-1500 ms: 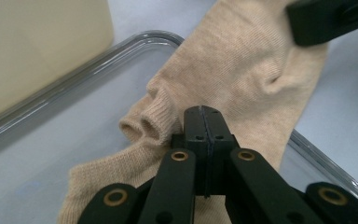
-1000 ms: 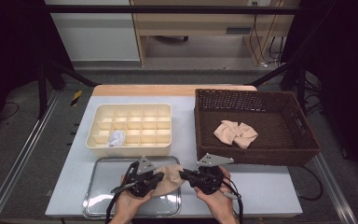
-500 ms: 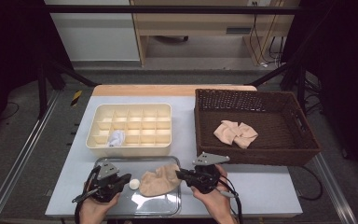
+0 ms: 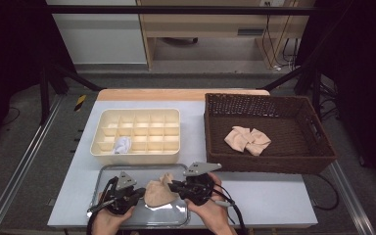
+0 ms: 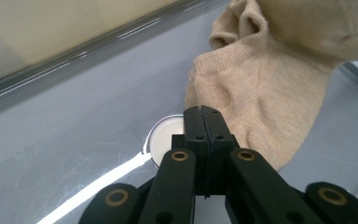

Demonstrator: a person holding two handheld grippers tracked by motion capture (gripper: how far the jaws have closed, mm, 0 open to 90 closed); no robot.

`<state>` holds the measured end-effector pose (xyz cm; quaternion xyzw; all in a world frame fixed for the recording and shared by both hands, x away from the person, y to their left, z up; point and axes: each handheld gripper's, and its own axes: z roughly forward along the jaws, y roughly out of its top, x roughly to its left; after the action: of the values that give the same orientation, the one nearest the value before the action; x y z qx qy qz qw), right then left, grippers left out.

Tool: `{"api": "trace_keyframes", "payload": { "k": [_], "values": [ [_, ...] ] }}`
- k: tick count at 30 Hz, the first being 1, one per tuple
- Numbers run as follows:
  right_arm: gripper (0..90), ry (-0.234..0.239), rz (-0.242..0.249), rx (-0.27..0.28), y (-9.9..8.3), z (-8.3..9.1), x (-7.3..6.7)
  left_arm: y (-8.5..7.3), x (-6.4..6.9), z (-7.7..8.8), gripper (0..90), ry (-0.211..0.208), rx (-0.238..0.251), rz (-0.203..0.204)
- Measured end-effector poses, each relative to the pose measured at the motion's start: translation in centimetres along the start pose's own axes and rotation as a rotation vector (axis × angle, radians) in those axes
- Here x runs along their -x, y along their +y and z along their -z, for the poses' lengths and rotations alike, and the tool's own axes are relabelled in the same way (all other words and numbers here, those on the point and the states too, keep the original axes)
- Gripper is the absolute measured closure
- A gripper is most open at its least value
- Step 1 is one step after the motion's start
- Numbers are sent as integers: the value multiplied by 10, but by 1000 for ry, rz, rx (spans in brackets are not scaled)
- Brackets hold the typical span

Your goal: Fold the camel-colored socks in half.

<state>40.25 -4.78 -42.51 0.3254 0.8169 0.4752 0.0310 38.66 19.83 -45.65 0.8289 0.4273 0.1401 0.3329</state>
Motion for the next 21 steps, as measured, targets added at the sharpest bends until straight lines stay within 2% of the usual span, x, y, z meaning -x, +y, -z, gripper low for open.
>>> {"api": "trace_keyframes", "payload": {
  "k": [6,11,14,18,21],
  "values": [
    [848,34,35,-49,2,-25,-14,0,-2,0,898,0,-2,5],
    [844,50,49,-79,-2,-46,-19,0,-4,2,898,-7,6,18],
    [839,55,39,-95,-6,-55,-20,0,-8,7,898,-5,29,39],
    [833,48,52,-126,-14,-66,-21,0,-16,14,898,0,57,71],
    [831,53,49,-115,-17,-73,-21,1,-20,19,898,4,81,89]
  ]
}}
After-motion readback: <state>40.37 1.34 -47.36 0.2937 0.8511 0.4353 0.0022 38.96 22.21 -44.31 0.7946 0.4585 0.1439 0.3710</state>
